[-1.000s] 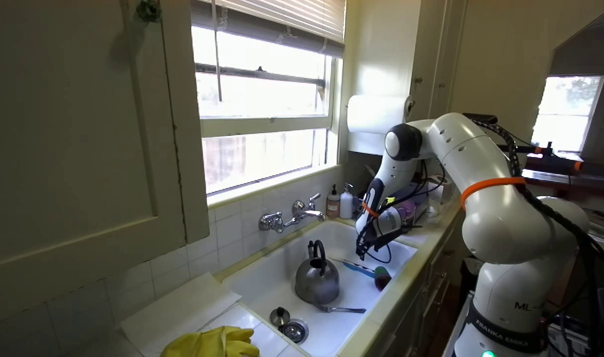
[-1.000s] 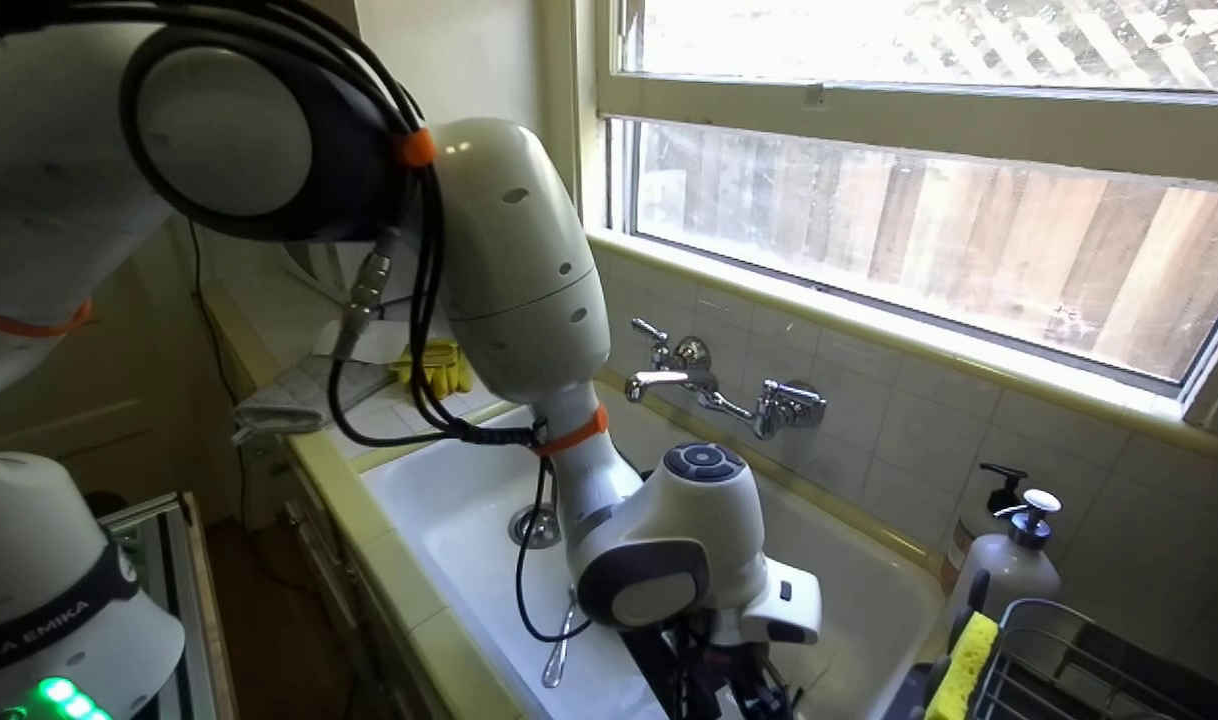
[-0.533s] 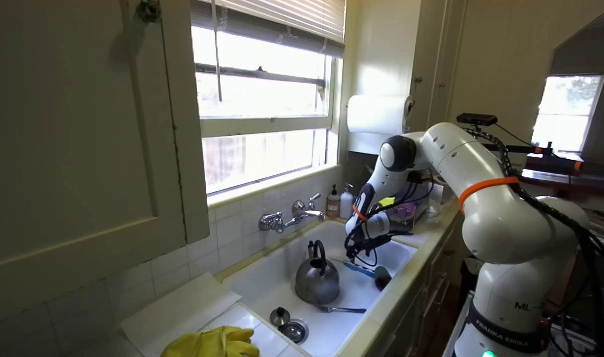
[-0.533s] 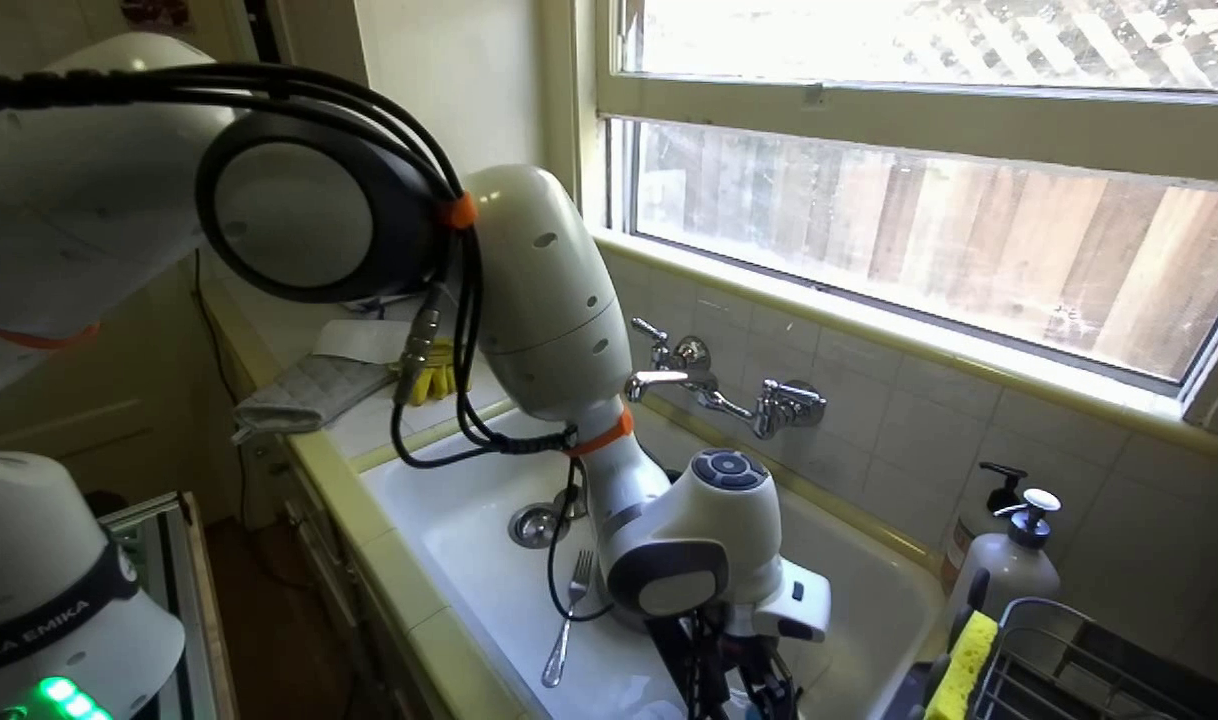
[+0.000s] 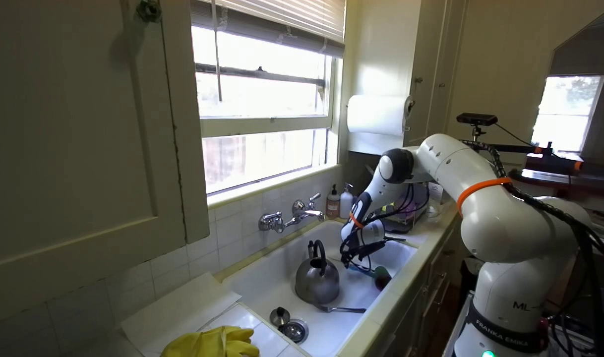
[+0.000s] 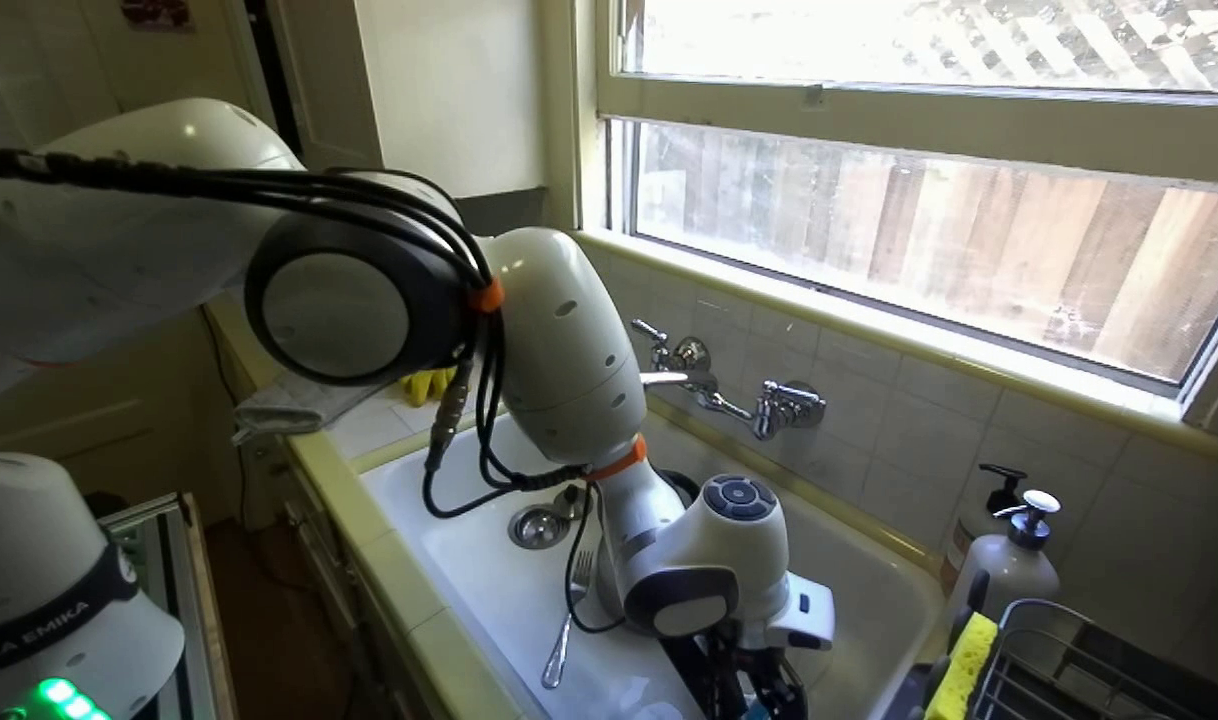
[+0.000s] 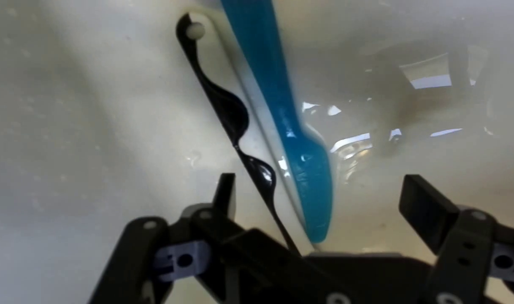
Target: Pick up the white thing to stir inside the kettle
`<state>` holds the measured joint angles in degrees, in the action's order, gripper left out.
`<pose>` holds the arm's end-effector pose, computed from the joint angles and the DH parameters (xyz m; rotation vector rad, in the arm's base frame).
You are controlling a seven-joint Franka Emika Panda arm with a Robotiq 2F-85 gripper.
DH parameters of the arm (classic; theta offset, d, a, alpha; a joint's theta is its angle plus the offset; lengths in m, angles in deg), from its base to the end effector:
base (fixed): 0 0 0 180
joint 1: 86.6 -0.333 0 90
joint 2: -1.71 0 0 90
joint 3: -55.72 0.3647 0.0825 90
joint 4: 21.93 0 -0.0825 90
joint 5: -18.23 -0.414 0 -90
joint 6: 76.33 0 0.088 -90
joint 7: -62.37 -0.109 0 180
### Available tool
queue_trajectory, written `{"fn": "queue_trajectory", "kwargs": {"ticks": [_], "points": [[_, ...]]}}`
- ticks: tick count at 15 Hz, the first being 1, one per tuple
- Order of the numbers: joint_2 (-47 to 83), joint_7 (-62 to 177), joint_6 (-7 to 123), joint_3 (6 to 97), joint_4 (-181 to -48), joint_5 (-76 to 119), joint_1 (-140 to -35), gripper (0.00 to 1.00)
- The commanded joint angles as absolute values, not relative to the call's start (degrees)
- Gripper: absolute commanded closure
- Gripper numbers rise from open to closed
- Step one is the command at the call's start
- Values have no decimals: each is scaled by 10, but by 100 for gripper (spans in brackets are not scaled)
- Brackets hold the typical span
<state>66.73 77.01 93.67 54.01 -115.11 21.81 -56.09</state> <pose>0.5992 -0.3699 -0.0301 2.9907 -0.3400 0.2595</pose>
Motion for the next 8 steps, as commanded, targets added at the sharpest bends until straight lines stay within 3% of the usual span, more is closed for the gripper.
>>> {"fn": "queue_trajectory", "kwargs": {"ticks": [1,8], "points": [[711,823,937,585,-1099,222,-517,0],[735,843,929,601,-1070,226,-507,0]]}}
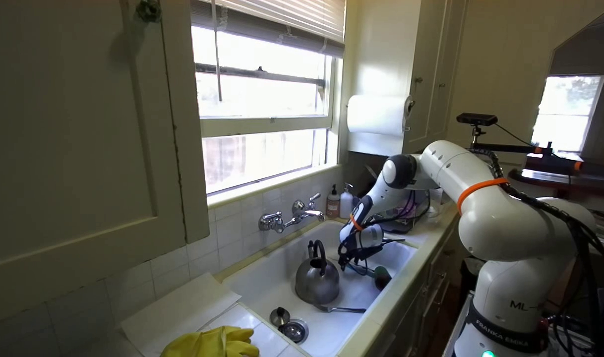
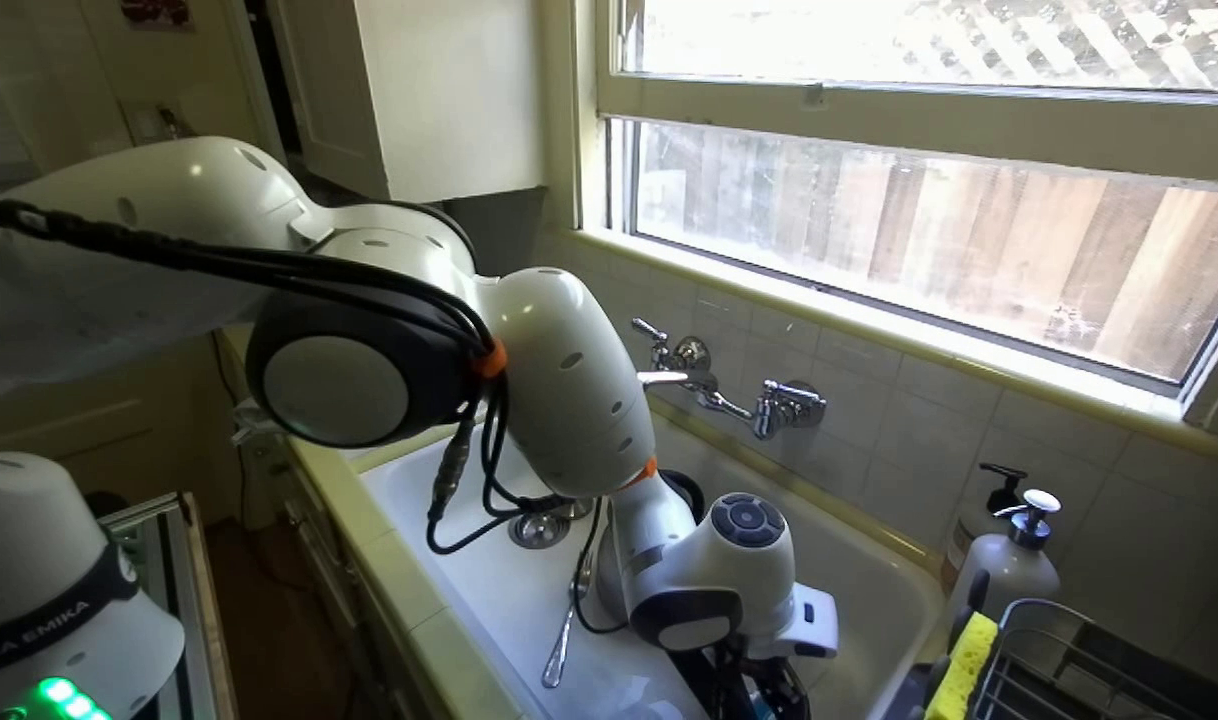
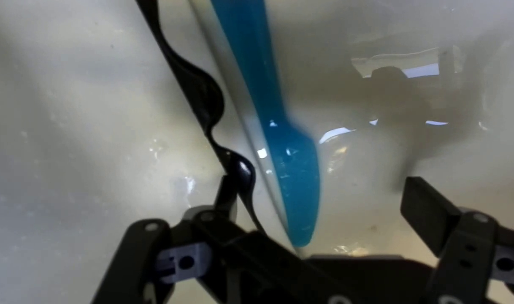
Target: Pick up the white thing to stir inside the kettle
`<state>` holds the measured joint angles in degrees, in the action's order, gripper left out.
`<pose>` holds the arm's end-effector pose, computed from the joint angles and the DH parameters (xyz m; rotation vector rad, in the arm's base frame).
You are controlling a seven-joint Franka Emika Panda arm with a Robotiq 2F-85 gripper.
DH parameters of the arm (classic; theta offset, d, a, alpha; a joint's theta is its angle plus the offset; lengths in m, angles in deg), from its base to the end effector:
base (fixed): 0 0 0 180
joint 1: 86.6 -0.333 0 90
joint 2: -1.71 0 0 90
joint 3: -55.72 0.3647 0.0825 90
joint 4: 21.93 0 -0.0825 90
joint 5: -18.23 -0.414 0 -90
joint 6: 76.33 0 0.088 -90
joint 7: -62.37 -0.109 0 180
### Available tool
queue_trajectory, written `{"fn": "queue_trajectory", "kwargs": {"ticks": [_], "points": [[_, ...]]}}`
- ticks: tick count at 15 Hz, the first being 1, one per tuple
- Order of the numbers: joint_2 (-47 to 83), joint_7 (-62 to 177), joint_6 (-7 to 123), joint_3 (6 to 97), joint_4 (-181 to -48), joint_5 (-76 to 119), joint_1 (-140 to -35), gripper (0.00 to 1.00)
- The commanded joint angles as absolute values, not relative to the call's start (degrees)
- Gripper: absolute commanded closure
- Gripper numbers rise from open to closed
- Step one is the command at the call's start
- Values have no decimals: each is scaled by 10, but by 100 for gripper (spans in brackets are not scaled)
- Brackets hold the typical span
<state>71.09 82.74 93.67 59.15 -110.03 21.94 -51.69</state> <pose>0.6091 -0.3750 -0.0527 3.0455 -0.2692 0.3280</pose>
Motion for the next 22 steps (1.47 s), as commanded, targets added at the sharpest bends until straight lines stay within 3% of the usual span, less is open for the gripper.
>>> {"fn": "queue_trajectory", "kwargs": {"ticks": [1,11,18,19,21,22], "points": [[737,846,926,604,-1067,226,-505,0],[723,878,831,633,-1066,215,-498,0],[714,845,911,584,-1079,220,-523,0],[715,845,911,584,-1079,220,-523,5],[714,846,908,584,-1079,221,-523,29],[714,846,906,584,-1079,221,-523,30]]}}
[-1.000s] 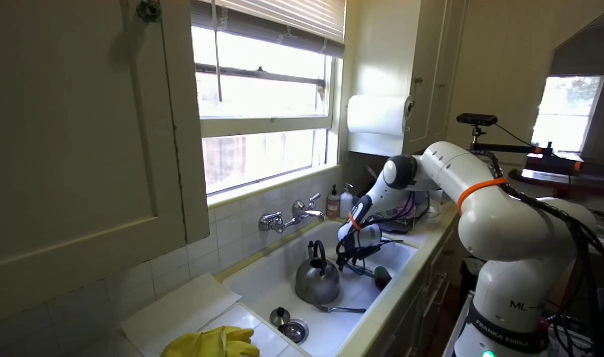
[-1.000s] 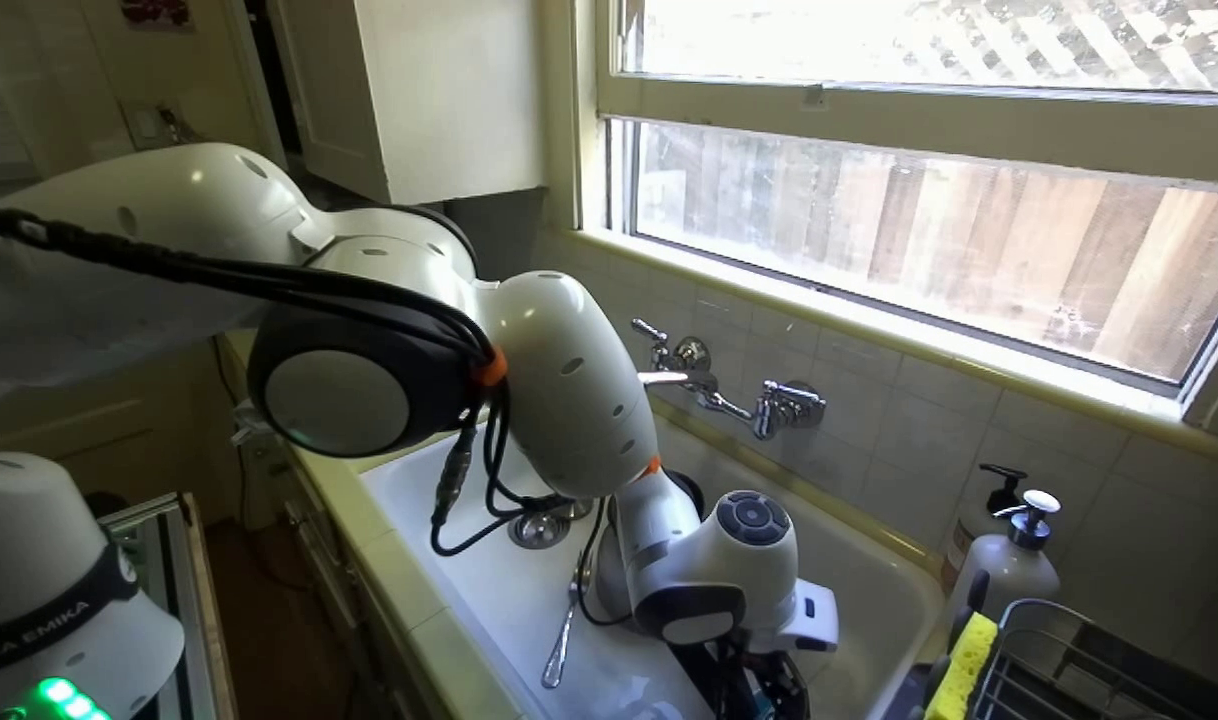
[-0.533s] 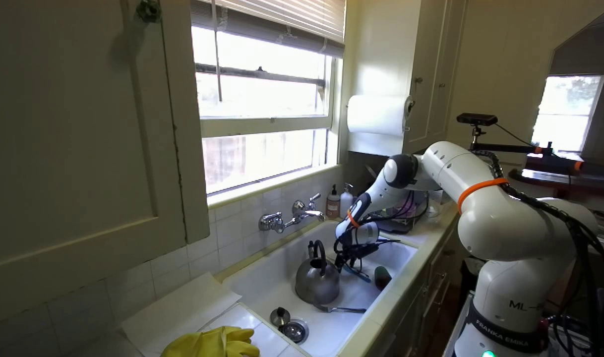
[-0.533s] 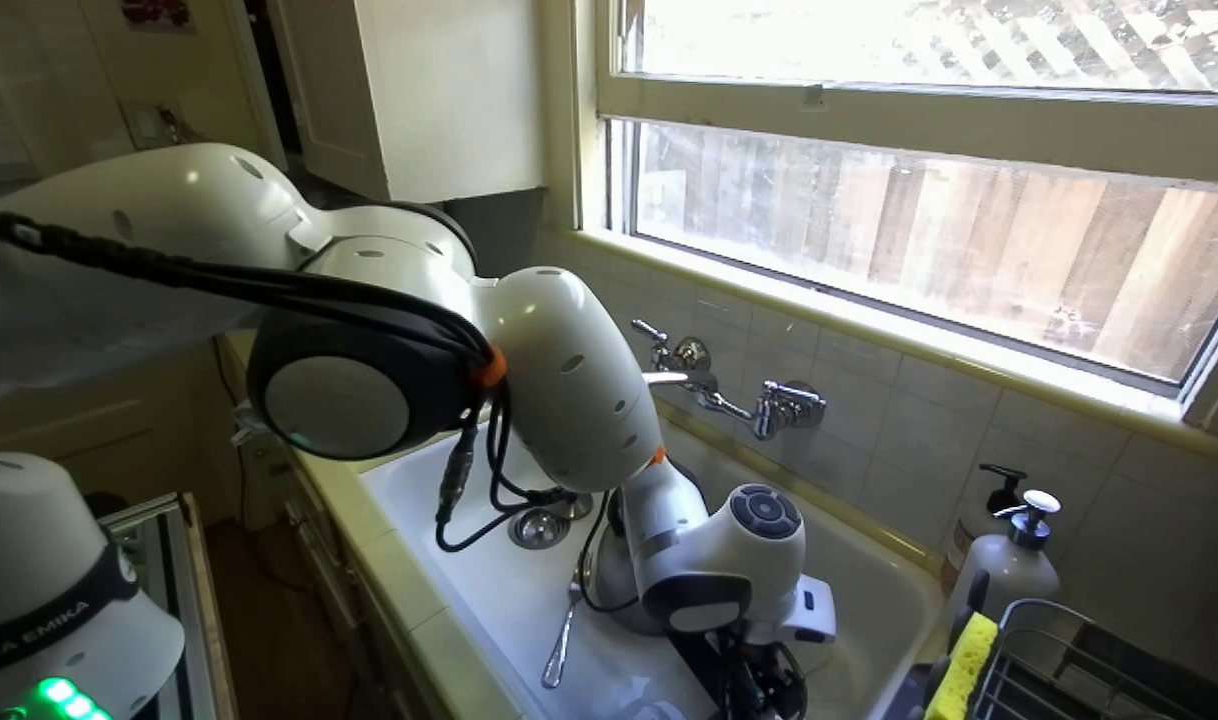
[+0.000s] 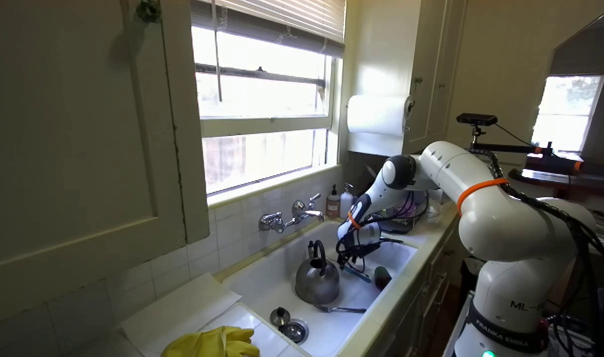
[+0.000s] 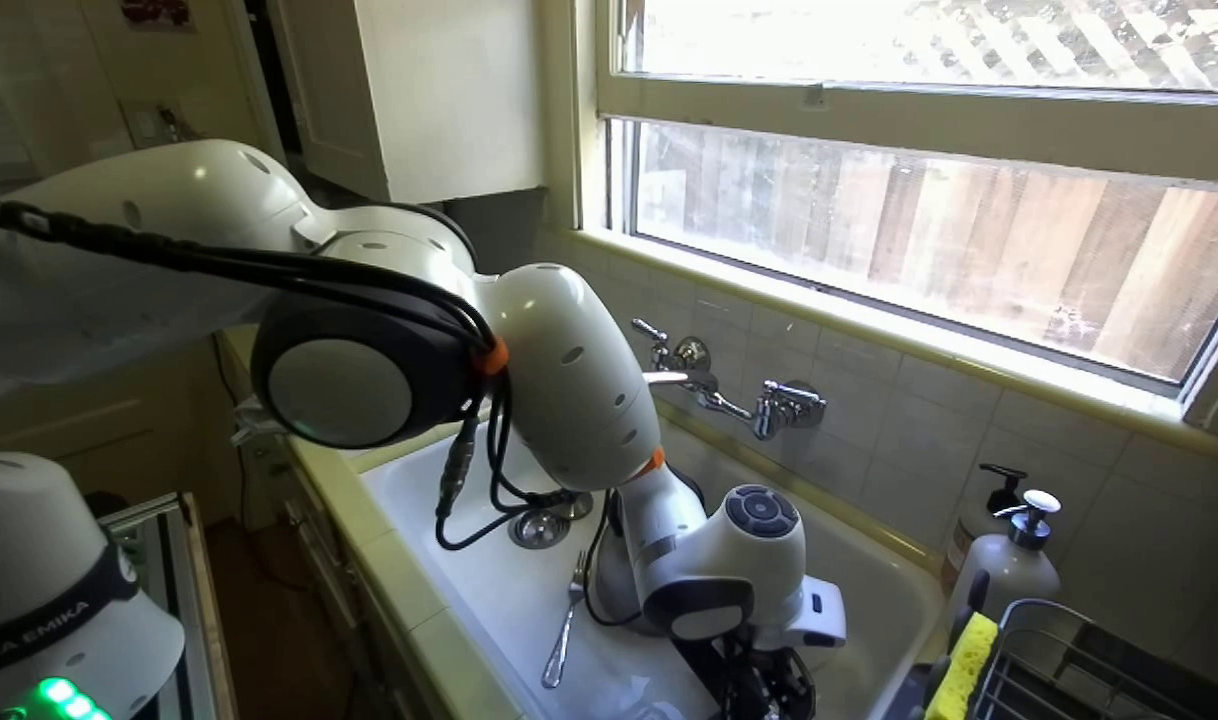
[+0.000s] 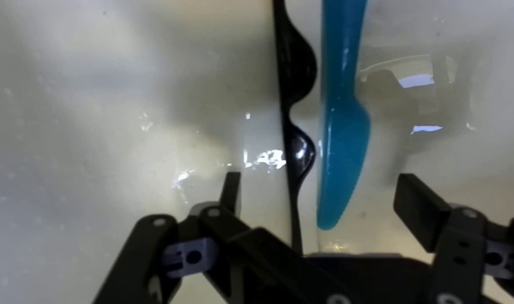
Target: Pick up the white thing to stir inside the kettle
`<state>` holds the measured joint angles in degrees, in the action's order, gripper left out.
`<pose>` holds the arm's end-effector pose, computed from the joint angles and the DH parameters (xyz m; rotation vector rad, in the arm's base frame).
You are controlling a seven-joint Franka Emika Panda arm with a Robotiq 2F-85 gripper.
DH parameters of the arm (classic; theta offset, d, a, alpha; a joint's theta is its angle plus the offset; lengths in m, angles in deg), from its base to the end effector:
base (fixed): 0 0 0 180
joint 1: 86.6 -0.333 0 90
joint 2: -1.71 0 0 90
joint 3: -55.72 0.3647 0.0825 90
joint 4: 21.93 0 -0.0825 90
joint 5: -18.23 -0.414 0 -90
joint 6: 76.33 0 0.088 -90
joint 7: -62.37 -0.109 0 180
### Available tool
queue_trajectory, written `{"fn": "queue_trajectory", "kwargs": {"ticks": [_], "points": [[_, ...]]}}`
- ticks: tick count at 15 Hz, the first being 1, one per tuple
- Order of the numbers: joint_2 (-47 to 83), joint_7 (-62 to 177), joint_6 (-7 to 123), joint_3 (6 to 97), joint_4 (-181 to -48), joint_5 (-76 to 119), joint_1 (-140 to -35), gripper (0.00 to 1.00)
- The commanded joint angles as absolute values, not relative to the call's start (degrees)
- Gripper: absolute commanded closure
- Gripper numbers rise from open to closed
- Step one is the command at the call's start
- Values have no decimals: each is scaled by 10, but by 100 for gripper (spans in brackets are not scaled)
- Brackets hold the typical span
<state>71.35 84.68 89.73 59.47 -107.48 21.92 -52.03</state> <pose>0.6223 -0.3757 -0.0477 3.0664 -0.2089 0.2906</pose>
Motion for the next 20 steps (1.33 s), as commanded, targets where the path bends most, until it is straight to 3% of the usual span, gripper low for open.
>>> {"fn": "queue_trajectory", "kwargs": {"ticks": [1,6,7,8,10,11,12,13,14,17,18,20], "points": [[713,846,904,584,-1079,221,-523,39],[709,842,905,581,-1083,220,-527,78],[708,842,905,580,-1084,220,-527,35],[708,841,905,579,-1084,220,-527,42],[707,839,904,577,-1086,220,-529,36],[706,839,904,577,-1087,220,-529,42],[705,838,905,577,-1088,220,-529,72],[705,839,905,577,-1089,220,-529,68],[704,839,905,577,-1090,220,-529,69],[702,837,905,575,-1092,220,-531,94],[700,836,905,573,-1092,220,-532,98],[690,828,899,564,-1101,220,-539,98]]}}
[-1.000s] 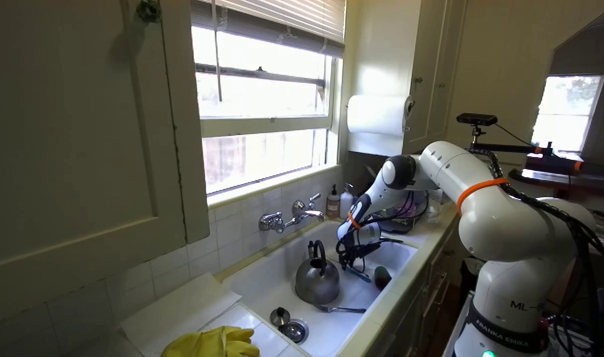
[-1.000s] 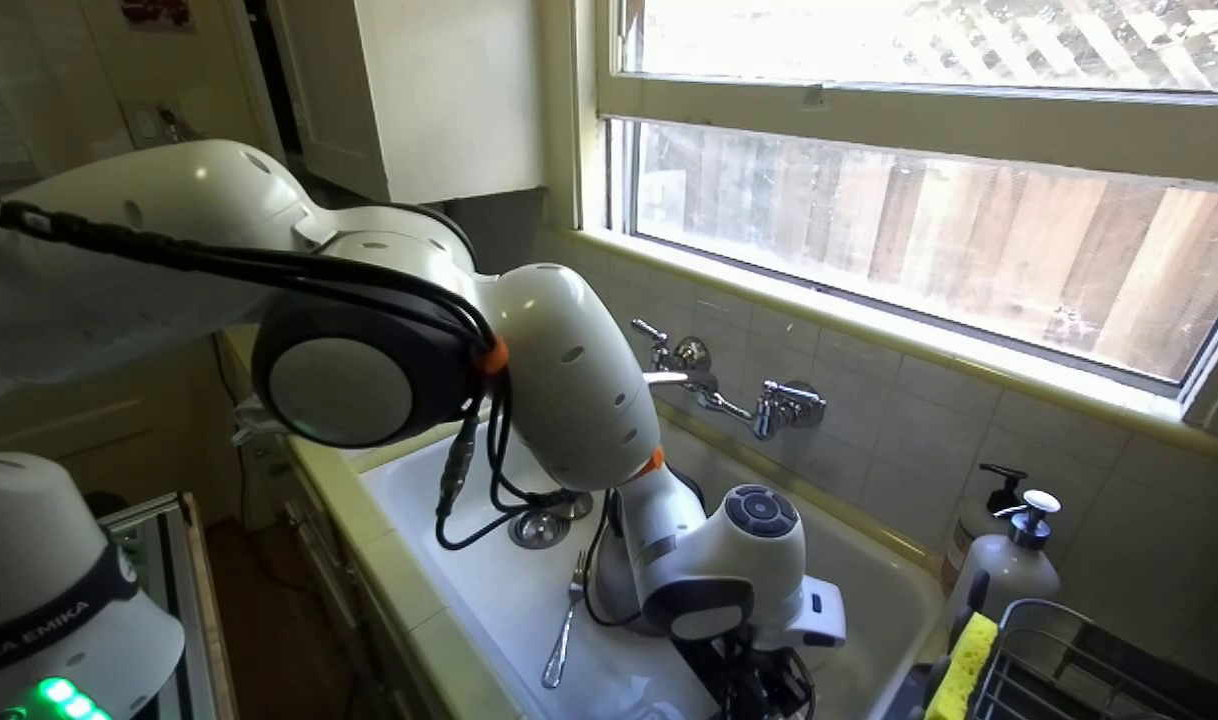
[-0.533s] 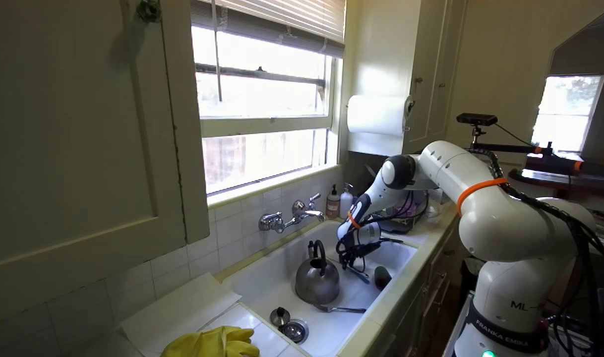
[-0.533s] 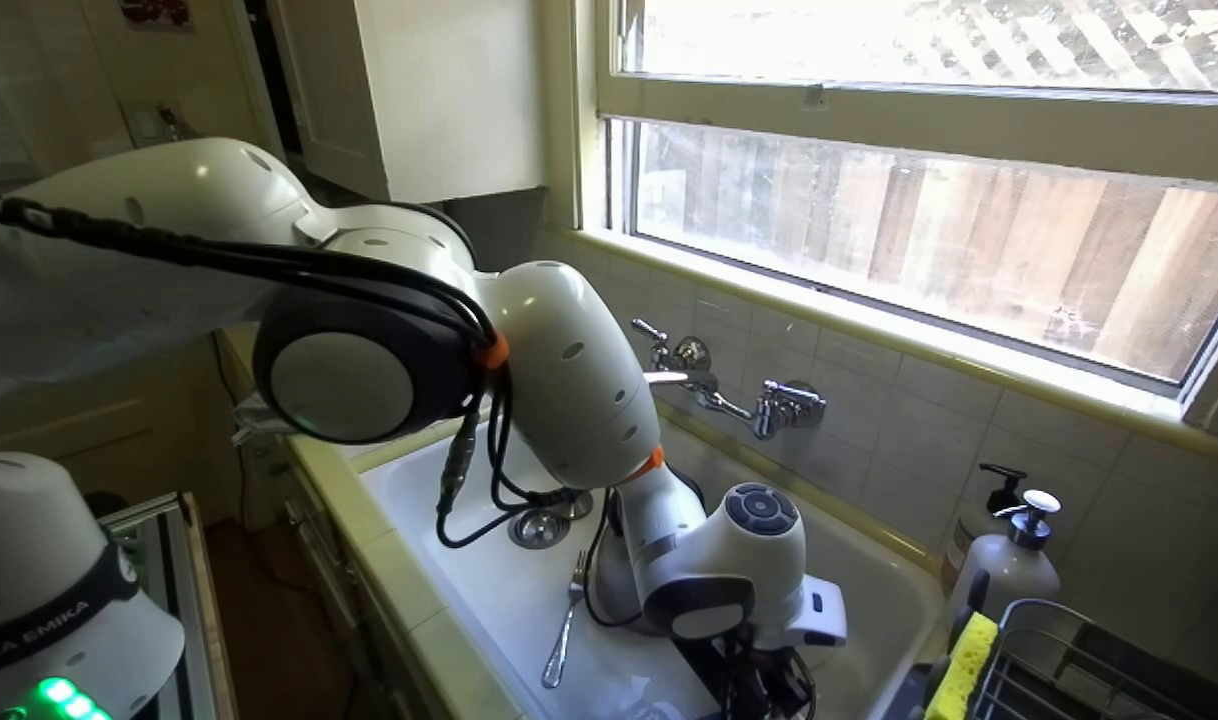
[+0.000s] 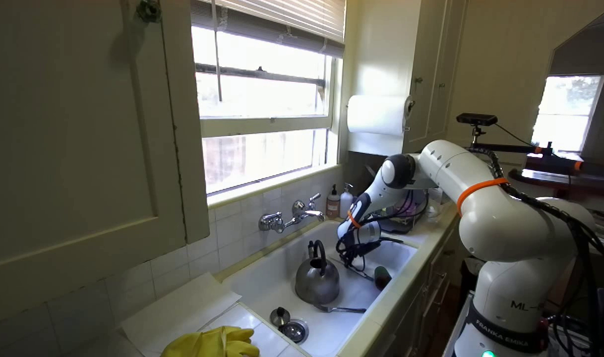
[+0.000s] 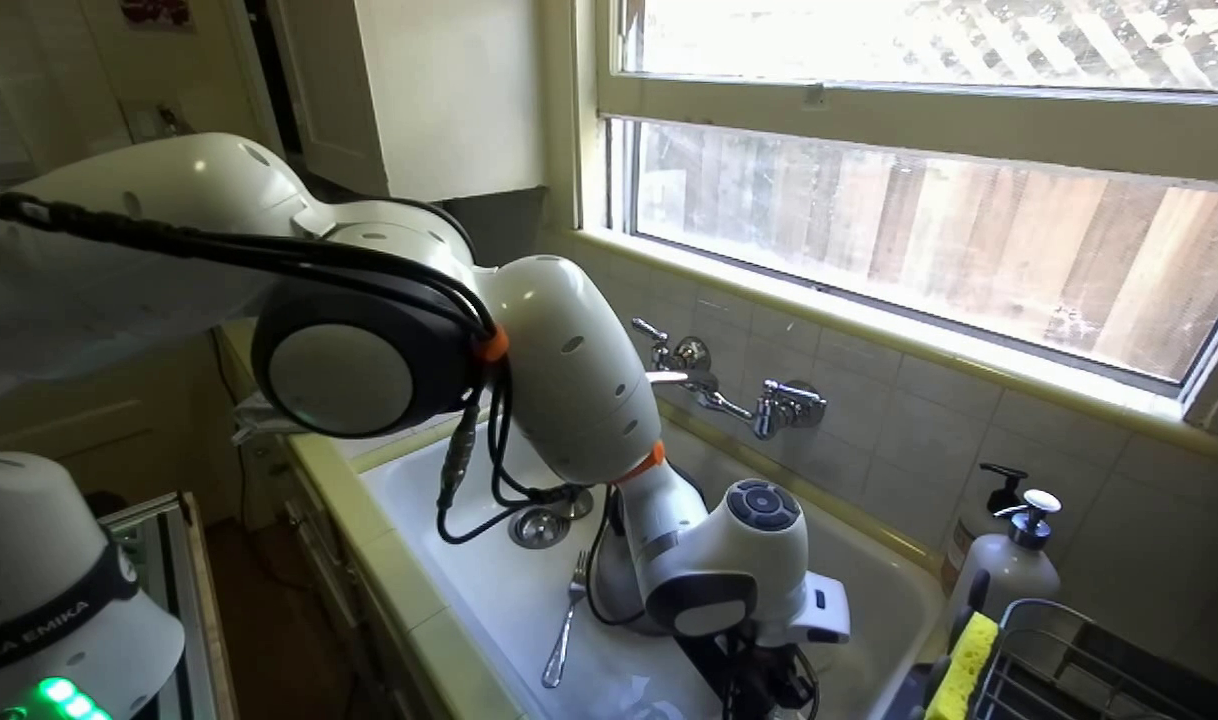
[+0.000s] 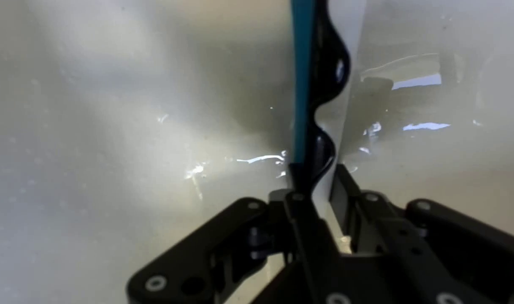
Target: Pick up the white thing to stir inside the kettle
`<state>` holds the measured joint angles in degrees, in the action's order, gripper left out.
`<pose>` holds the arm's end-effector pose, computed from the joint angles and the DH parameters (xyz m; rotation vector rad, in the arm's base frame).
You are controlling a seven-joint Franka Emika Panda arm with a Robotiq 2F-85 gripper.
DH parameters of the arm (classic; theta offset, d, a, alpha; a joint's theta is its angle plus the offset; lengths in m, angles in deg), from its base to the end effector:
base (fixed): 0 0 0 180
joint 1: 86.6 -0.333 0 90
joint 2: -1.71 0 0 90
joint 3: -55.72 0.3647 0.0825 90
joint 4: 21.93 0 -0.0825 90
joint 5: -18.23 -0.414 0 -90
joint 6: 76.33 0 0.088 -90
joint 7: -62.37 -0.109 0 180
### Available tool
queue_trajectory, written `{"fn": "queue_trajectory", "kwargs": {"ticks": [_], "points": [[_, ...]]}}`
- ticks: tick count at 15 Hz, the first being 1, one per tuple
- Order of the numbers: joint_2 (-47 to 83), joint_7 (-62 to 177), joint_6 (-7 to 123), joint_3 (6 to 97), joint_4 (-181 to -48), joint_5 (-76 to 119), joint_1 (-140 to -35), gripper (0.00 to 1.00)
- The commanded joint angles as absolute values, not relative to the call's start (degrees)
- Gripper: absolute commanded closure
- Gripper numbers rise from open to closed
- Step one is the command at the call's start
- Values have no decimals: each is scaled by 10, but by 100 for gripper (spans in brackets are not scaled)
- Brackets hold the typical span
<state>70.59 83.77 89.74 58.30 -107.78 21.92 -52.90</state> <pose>0.6235 -0.3782 -0.0406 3.0479 -0.2162 0.2862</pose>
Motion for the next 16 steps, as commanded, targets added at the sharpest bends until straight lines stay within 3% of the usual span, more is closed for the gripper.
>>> {"fn": "queue_trajectory", "kwargs": {"ticks": [1,5,6,7,8,11,13,14,16], "points": [[684,822,898,555,-1107,221,-546,95],[665,810,896,526,-1131,224,-566,92],[664,810,893,521,-1131,224,-570,74],[663,812,893,518,-1133,225,-571,69],[662,813,891,515,-1135,225,-573,89],[661,813,888,511,-1135,225,-577,99],[660,813,889,507,-1139,226,-580,98],[662,811,891,504,-1139,227,-584,76],[663,811,892,500,-1140,228,-587,68]]}}
